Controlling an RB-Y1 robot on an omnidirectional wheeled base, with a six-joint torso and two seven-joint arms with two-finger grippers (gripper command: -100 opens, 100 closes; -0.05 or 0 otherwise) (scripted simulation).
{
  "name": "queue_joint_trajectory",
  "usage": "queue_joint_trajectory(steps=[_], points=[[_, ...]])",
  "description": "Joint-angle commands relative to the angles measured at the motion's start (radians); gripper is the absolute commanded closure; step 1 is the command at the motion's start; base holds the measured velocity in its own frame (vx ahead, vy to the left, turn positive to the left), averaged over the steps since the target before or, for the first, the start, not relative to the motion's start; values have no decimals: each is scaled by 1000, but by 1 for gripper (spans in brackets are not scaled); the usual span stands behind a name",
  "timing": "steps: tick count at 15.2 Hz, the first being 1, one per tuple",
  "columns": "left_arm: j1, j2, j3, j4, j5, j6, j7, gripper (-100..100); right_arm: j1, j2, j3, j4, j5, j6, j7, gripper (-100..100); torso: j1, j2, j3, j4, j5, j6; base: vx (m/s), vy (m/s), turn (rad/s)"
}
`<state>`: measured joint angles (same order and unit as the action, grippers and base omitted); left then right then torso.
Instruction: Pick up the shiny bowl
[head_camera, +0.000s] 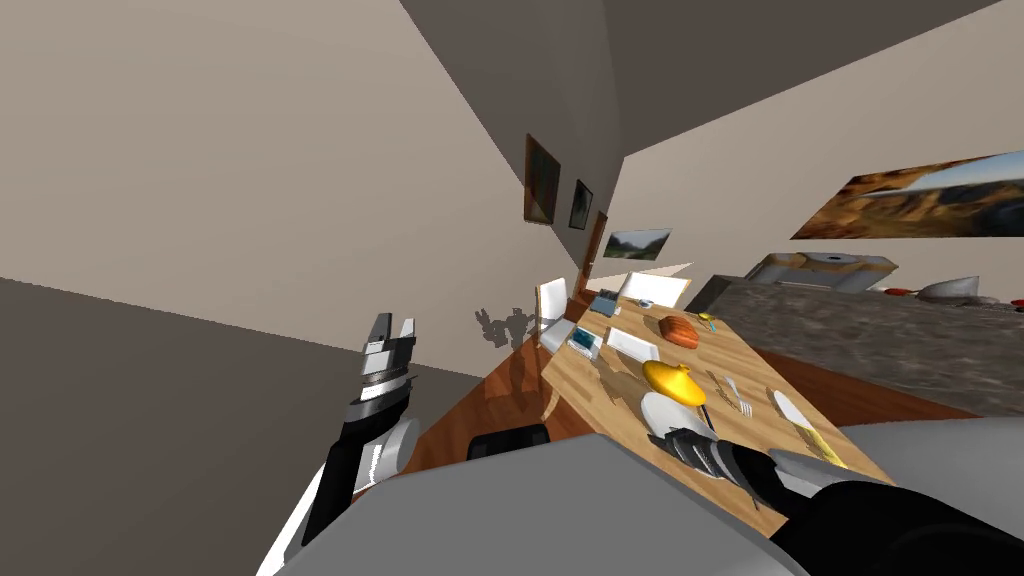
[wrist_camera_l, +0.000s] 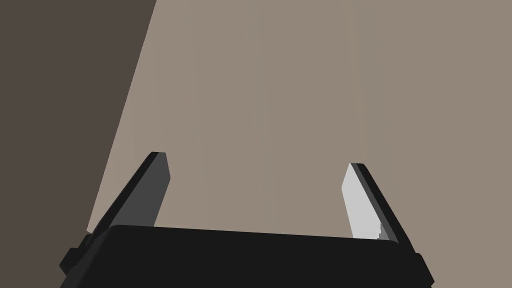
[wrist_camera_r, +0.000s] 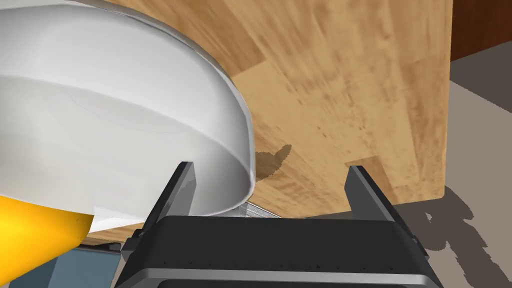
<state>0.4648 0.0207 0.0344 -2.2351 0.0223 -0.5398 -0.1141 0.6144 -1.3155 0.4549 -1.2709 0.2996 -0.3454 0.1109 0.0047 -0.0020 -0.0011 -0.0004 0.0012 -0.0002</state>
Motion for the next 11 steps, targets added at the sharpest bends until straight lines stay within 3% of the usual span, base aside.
queue_joint_trajectory(steps=[1,6,7,11], points=[[0,0,0,0,0,0,0,0,23,-23,43,38,6,2,0,-100,0,0,0,0,0,0,93,52,273],[0,0,0,0,0,0,0,0,55,-44,110,91,15,7,0,-100,0,-1,-1,0,0,0,83,30,160],[0,0,0,0,0,0,0,0,48,-40,88,82,11,-2,0,-100,-1,-1,-1,0,0,0,42,7,76],[0,0,0,0,0,0,0,0,33,26,98,121,25,13,19,-100,-4,3,2,1,-1,0,11,-33,71]])
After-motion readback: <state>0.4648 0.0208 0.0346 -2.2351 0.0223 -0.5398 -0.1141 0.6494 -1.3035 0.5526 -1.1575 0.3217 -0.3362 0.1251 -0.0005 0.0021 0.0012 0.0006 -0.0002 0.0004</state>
